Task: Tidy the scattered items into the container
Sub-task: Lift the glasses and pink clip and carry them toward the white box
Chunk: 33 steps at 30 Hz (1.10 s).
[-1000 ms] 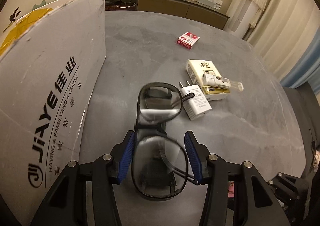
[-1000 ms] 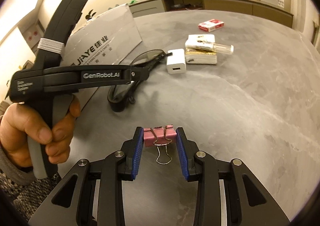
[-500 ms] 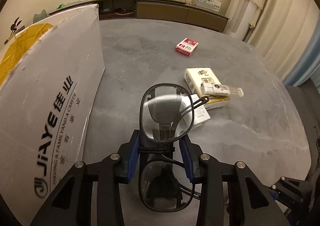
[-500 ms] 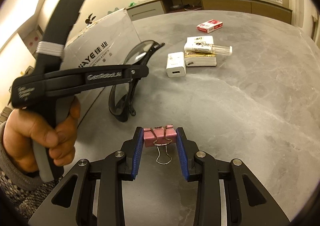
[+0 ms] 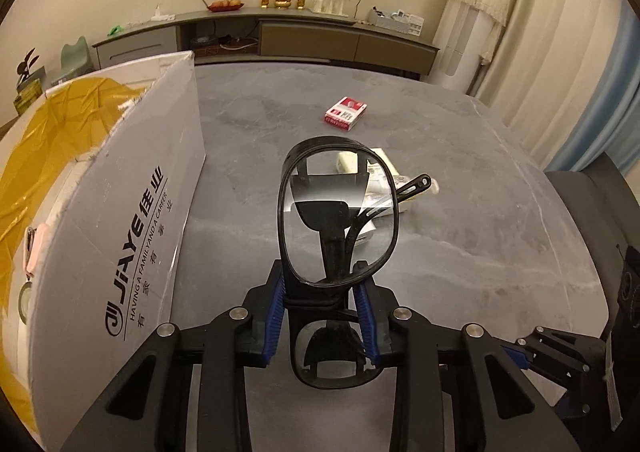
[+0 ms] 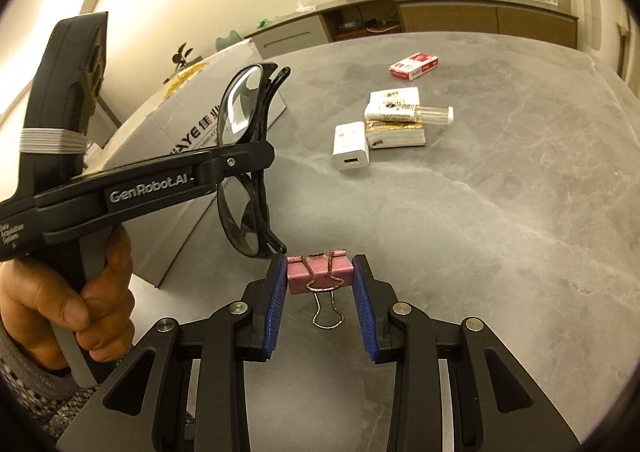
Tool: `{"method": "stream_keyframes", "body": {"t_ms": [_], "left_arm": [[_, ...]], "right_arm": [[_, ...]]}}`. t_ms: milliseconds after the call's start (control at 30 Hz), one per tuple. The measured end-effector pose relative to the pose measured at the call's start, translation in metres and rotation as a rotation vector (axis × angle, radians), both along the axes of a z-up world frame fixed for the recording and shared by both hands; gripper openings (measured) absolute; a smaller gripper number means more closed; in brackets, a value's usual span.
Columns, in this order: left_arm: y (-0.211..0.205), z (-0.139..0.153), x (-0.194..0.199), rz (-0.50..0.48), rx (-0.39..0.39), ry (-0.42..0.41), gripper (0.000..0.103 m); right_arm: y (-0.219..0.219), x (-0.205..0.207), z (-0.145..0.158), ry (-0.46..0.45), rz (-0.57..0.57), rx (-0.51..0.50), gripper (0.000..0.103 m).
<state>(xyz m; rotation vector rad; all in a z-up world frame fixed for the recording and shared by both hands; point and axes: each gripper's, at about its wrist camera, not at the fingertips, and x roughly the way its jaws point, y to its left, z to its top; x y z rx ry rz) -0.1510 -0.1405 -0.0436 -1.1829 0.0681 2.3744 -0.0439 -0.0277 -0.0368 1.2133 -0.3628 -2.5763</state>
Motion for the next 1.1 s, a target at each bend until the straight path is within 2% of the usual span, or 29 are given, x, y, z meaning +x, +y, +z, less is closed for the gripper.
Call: {"method": "stream_keyframes", "body": {"t_ms": [467,1100], "left_arm": [[0.002,0.04,0.033,-0.031,0.01,0.091,0.034],[-0.057,0.099,0.071,-0.022,0.114,0.169,0.034]], "right_arm": [[0.004,0.012,0.016,0.05,-0.004,-0.016,0.035],[-0.022,0.046,0.067,0.192,0.012,-0.011,0.035]]}}
